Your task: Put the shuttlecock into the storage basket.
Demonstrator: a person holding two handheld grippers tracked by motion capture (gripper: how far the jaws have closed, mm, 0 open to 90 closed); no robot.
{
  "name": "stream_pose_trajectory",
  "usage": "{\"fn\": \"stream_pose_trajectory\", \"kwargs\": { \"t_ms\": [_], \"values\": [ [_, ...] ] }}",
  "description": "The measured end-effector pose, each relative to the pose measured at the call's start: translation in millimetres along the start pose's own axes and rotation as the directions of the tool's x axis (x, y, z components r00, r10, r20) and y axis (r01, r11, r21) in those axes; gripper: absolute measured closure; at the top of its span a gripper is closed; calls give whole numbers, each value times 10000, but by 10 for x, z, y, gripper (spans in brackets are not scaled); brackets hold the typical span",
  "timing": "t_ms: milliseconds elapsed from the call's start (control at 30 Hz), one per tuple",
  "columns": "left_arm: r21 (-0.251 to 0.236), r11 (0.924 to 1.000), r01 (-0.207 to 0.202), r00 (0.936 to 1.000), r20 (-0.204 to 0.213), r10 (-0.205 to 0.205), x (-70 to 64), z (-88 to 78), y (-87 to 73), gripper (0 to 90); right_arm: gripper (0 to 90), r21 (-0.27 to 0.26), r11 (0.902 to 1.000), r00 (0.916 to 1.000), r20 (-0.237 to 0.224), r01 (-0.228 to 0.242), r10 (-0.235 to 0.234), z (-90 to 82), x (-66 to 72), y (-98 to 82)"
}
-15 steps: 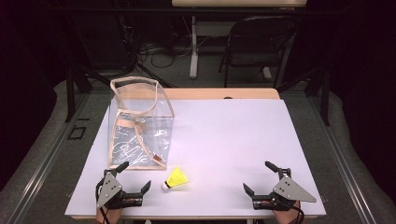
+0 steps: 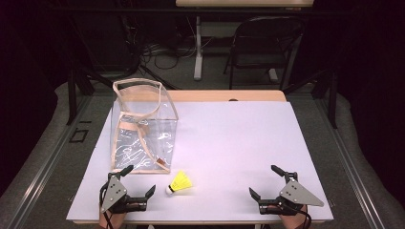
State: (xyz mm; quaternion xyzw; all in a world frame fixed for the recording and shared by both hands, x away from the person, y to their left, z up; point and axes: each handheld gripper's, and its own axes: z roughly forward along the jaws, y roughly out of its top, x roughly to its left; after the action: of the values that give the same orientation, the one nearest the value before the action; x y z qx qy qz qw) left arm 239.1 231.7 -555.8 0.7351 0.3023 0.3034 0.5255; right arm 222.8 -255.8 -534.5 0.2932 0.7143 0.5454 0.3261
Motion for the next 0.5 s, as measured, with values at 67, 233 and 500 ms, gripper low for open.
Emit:
{"fn": "stream_pose_trajectory", "kwargs": {
  "t_ms": [67,233,500],
  "values": [
    [94,10000,-6,10000,1,6,3,-2,1,1,0,-4,10000,10000,2,28,-28,6,8,5],
    [188,9997,-132,9999,28,131,-7,5,20,1,0,71,10000,10000,-31,20,-19,12,12,1],
    [355,9993,-144,9998,155,138,-4,23,73,2,0,112,9999,10000,-37,22,-21,20,13,-4]
  ]
}}
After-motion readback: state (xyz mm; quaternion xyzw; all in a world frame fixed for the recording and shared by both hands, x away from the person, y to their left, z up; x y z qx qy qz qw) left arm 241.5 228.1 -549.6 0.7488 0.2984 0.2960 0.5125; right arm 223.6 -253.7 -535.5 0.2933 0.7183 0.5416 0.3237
